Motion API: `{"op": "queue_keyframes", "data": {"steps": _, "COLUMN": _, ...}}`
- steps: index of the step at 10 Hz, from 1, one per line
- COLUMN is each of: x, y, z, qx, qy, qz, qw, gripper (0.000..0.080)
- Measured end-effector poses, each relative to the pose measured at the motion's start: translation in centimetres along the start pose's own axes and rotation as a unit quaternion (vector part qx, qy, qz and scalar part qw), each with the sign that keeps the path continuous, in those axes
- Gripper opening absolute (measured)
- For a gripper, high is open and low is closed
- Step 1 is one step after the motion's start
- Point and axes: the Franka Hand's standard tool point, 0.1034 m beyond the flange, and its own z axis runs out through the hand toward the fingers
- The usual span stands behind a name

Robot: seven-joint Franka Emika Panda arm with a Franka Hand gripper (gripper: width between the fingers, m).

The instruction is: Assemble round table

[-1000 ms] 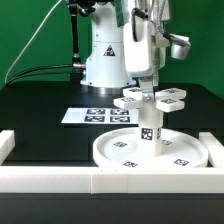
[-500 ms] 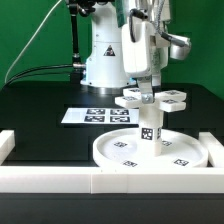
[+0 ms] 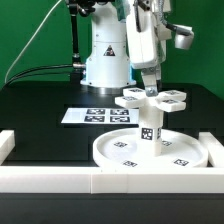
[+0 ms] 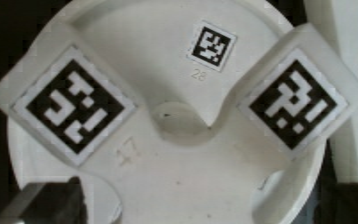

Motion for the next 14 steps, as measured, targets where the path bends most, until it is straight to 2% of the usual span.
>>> {"op": "queue_keyframes", "data": {"steps": 2, "x": -1.3, "y": -0.2, "z": -0.6, "qx": -0.044, "qy": -0.003, "qz": -0.168, "qw": 0.985, "gripper": 0.0649}}
{"op": "queue_keyframes", "data": {"steps": 3, "x": -1.7, "y": -0.4, "z": -0.8, "qx": -0.05, "qy": -0.009, "qz": -0.221, "qw": 0.974, "gripper": 0.0649}}
{"op": "queue_keyframes", "data": {"steps": 6, "x": -1.6, "y": -0.4, "z": -0.7, "qx": -0.047, "qy": -0.013, "qz": -0.306, "qw": 0.951, "gripper": 0.0649}}
{"op": "queue_keyframes", "data": {"steps": 7, "x": -1.6, "y": -0.4, "z": -0.7, "qx": -0.048, "qy": -0.015, "qz": -0.361, "qw": 0.931, "gripper": 0.0649}}
{"op": "queue_keyframes", "data": {"steps": 9, "x": -1.3, "y": -0.8, "z": -0.9, "qx": -0.053, "qy": -0.012, "qz": -0.514, "qw": 0.856, "gripper": 0.0649}}
{"op": "queue_keyframes", "data": {"steps": 11, "x": -1.7, "y": -0.8, "z": -1.2, "qx": -0.061, "qy": -0.01, "qz": -0.611, "qw": 0.789, "gripper": 0.0649}}
{"op": "queue_keyframes", "data": {"steps": 14, "x": -1.6, "y": -0.9, "z": -1.3, "qx": -0.058, "qy": -0.016, "qz": -0.699, "qw": 0.712, "gripper": 0.0649}}
